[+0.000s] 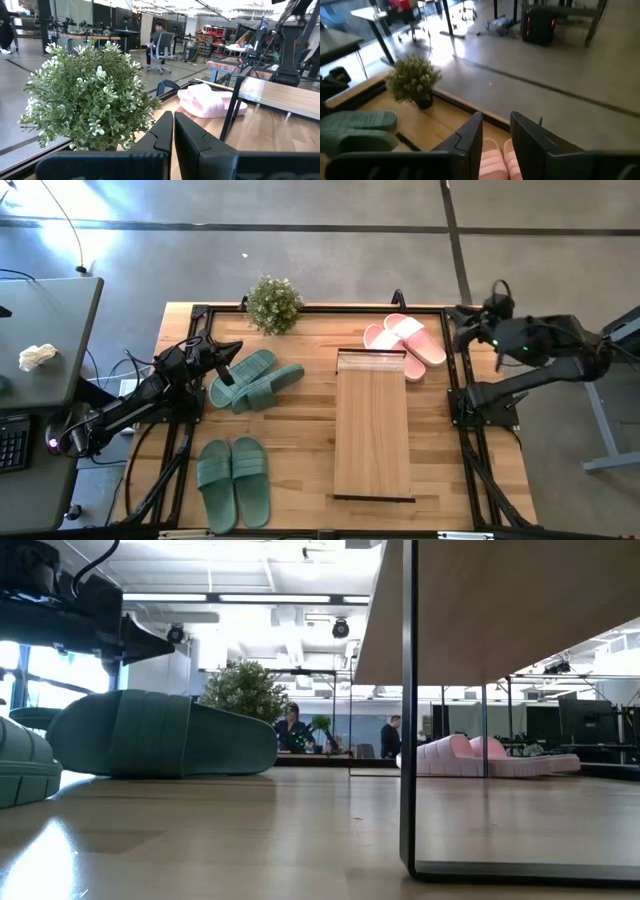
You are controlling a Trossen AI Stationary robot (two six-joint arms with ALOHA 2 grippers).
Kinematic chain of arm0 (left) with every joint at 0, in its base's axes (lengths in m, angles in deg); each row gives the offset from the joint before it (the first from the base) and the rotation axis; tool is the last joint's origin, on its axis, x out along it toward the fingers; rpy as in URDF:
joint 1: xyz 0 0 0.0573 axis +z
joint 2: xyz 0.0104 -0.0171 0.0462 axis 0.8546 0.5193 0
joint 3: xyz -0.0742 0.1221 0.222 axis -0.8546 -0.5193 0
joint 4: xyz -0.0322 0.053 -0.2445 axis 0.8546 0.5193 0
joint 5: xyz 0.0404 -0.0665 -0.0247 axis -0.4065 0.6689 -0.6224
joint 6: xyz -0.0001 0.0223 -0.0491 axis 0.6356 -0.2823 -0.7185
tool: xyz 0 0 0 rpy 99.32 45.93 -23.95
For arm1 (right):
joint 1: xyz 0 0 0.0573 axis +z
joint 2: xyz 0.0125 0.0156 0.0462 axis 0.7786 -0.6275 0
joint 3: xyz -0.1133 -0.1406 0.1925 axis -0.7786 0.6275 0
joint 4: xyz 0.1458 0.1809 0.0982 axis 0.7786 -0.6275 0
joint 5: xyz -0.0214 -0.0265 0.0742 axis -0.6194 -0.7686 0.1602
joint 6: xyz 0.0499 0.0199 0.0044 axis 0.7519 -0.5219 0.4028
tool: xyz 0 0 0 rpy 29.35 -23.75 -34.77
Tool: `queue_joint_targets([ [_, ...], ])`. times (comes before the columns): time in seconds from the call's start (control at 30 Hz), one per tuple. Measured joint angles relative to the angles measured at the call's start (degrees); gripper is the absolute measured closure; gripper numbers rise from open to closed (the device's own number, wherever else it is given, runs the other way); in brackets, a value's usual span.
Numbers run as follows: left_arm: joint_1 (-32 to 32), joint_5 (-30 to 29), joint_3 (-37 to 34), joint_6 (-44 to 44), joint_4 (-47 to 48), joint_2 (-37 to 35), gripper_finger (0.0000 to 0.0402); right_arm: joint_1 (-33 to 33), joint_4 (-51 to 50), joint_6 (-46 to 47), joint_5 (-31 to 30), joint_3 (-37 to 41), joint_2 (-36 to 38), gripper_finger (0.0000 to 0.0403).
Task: Pick and place slides into the shelf
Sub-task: Put the top pink slipper under the shelf
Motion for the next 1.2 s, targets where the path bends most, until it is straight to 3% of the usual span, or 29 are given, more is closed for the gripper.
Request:
queue_joint_targets([
  [0.17,0.00,0.01,0.02,-0.01,0.00,0.00,0.0396,-10.00,-2.00,-1.58,15.57,-6.26,-6.04,0.0311],
  [0.33,0.00,-0.01,0.00,0.00,0.02,0.00,0.0396,-17.09,4.04,-7.13,48.24,-5.40,-9.31,0.0311],
  [0.43,0.00,0.01,0.02,-0.02,0.04,0.01,0.0396,-18.91,12.86,-9.62,67.59,-2.73,-11.26,0.0311],
  [0.5,0.00,0.34,0.02,-0.01,0.07,0.01,0.0396,-19.94,21.16,-10.09,77.20,-1.51,-13.02,0.0311],
  [0.57,0.00,0.65,0.01,0.00,0.07,0.00,0.0396,-21.72,30.75,-9.83,82.92,-1.37,-15.25,0.0311],
  [0.7,0.00,0.67,0.00,-0.01,0.07,0.01,0.0396,-29.83,39.80,-8.79,81.97,-3.30,-20.23,0.0311],
  [0.9,0.00,0.67,0.00,-0.02,0.09,0.02,0.0396,-49.96,40.38,-4.87,75.00,-6.47,-24.92,0.0311],
  [1.03,0.00,0.67,0.02,-0.01,0.09,0.00,0.0396,-61.22,37.44,0.19,75.67,-5.67,-26.35,0.0311],
  [1.2,0.00,0.67,0.00,-0.02,0.27,0.00,0.0396,-68.16,33.91,5.37,79.83,2.78,-26.04,0.0311],
])
